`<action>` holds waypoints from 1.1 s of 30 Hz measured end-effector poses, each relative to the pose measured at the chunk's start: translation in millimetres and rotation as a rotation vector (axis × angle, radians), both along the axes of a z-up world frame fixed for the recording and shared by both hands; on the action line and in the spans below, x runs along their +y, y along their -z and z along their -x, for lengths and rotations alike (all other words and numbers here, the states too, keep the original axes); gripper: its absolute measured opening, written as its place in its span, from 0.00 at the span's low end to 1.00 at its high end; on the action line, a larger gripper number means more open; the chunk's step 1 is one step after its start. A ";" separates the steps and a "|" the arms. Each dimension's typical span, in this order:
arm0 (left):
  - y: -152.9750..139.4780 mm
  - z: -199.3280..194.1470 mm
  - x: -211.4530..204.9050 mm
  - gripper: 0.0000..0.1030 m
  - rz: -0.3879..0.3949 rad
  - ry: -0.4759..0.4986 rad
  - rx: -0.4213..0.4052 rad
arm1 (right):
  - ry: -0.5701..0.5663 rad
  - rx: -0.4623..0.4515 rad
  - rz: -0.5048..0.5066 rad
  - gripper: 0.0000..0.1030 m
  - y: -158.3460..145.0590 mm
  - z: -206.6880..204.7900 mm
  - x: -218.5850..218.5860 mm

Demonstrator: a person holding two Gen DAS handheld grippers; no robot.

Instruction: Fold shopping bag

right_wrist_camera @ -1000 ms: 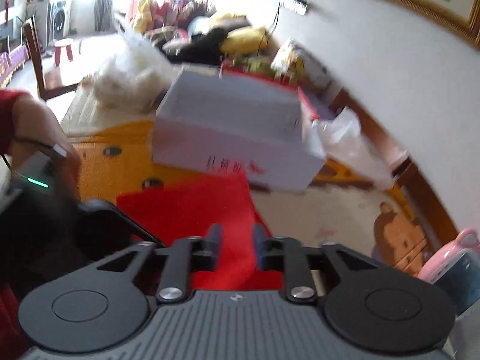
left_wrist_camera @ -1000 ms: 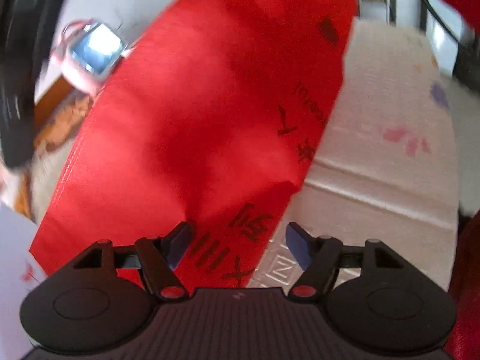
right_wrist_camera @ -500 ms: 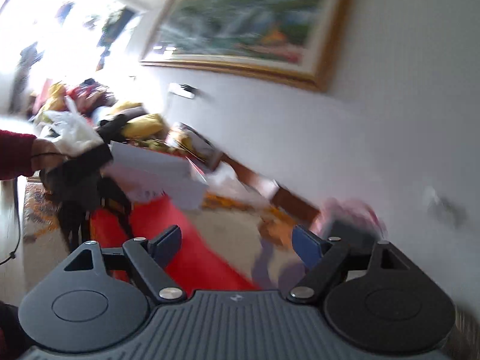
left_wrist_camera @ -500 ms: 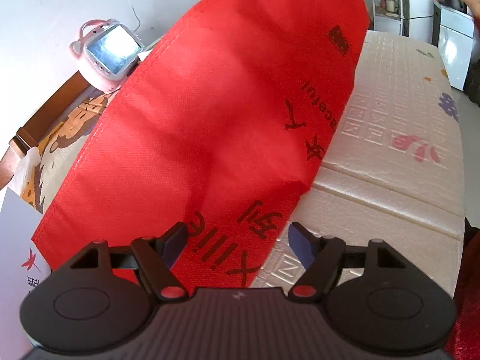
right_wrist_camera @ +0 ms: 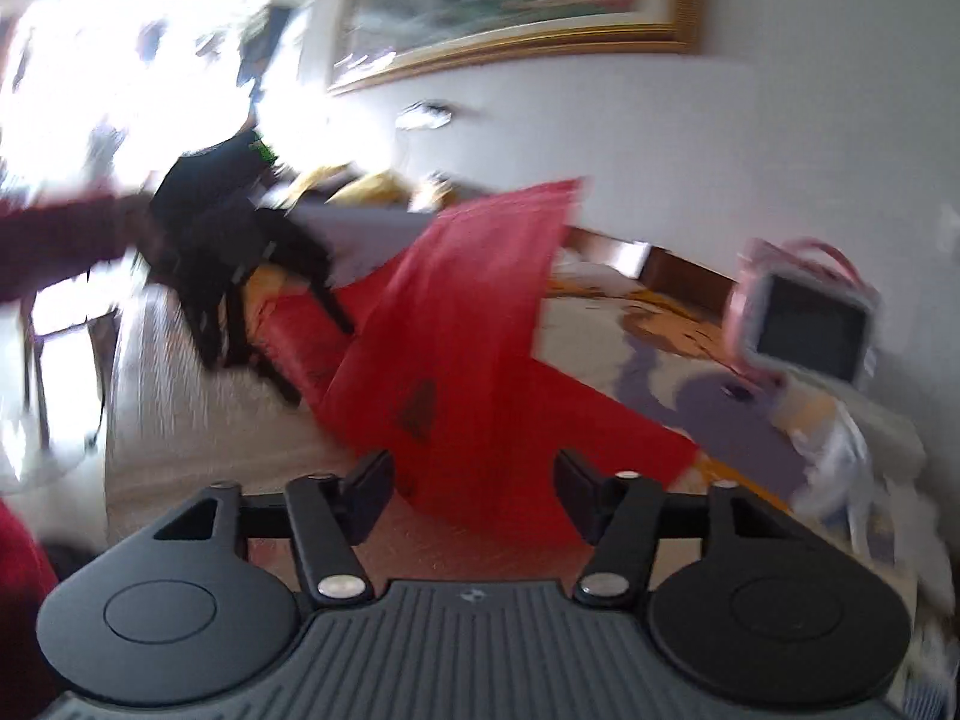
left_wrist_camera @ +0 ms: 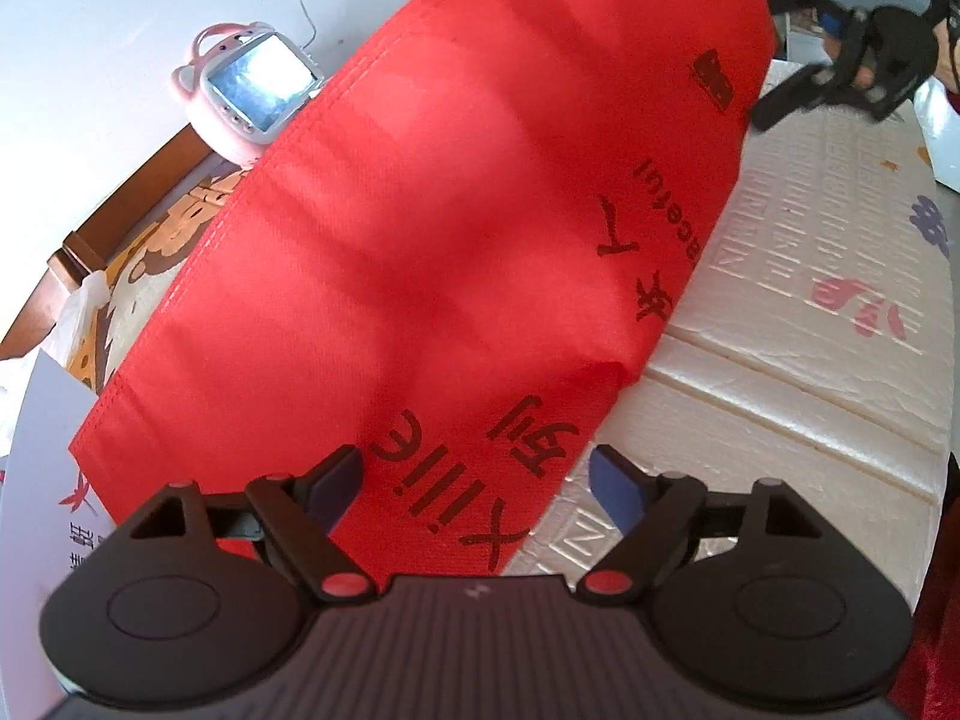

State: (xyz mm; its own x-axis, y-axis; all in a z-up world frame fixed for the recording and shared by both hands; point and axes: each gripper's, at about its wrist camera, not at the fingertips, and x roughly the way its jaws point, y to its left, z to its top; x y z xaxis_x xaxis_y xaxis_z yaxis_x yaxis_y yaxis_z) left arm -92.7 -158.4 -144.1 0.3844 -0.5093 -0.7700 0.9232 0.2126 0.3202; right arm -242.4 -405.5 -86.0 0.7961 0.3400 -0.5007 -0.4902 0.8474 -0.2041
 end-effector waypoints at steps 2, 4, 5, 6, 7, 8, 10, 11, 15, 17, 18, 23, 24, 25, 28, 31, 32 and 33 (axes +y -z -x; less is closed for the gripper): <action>-2.4 1.7 1.9 0.80 -0.003 -0.004 -0.004 | -0.041 0.019 0.016 0.02 -6.6 -13.8 0.5; -7.5 9.0 5.8 0.80 -0.004 0.004 -0.026 | -0.064 0.034 0.002 0.02 -22.2 -26.5 -3.9; -10.6 13.0 7.2 0.80 -0.001 0.008 -0.037 | -0.076 0.042 -0.005 0.02 -30.0 -32.8 -6.1; -14.1 17.3 8.3 0.80 0.003 0.014 -0.050 | -0.088 0.049 -0.012 0.02 -37.9 -39.1 -8.4; -18.2 21.9 9.0 0.80 0.008 0.022 -0.063 | -0.099 0.057 -0.019 0.02 -45.7 -45.4 -10.6; -23.5 27.8 9.4 0.80 0.016 0.033 -0.080 | -0.111 0.065 -0.027 0.02 -53.5 -51.8 -12.8; -33.2 38.1 6.3 0.81 0.028 0.062 -0.118 | -0.134 0.080 -0.041 0.02 -69.1 -64.4 -17.2; -34.0 39.3 2.6 0.86 0.023 0.069 -0.143 | -0.138 0.094 -0.063 0.02 -73.5 -71.4 -21.0; -20.1 21.6 -16.8 0.92 -0.062 0.051 -0.178 | -0.152 0.123 -0.105 0.02 -80.8 -71.2 -24.5; -10.4 8.6 -18.4 0.92 -0.092 0.042 -0.137 | -0.158 0.137 -0.126 0.02 -84.5 -71.1 -26.3; -8.0 2.6 -16.0 0.92 -0.084 0.042 -0.108 | -0.162 0.144 -0.136 0.02 -86.3 -71.0 -27.2; -9.4 -12.4 -7.0 0.92 -0.042 0.017 -0.016 | -0.178 0.180 -0.188 0.02 -95.4 -70.8 -31.6; -9.6 -13.8 -6.2 0.92 -0.037 0.012 -0.007 | -0.146 0.187 -0.198 0.02 -96.0 -75.8 -33.8; -9.7 -14.7 -5.5 0.92 -0.034 0.007 -0.002 | -0.136 0.208 -0.211 0.02 -89.4 -81.8 -35.1; -9.5 -16.1 -1.9 0.92 -0.015 -0.007 0.009 | 0.008 0.339 -0.300 0.02 -60.9 -122.1 -51.7; -10.8 -18.4 3.1 0.92 0.004 -0.022 0.025 | 0.155 0.468 -0.387 0.02 -31.3 -163.4 -67.0; -10.9 -18.6 4.7 0.92 0.008 -0.024 0.029 | 0.190 0.504 -0.403 0.02 -21.3 -173.7 -70.2; -11.1 -18.3 6.4 0.92 0.009 -0.023 0.030 | 0.226 0.539 -0.418 0.02 -11.2 -184.0 -73.5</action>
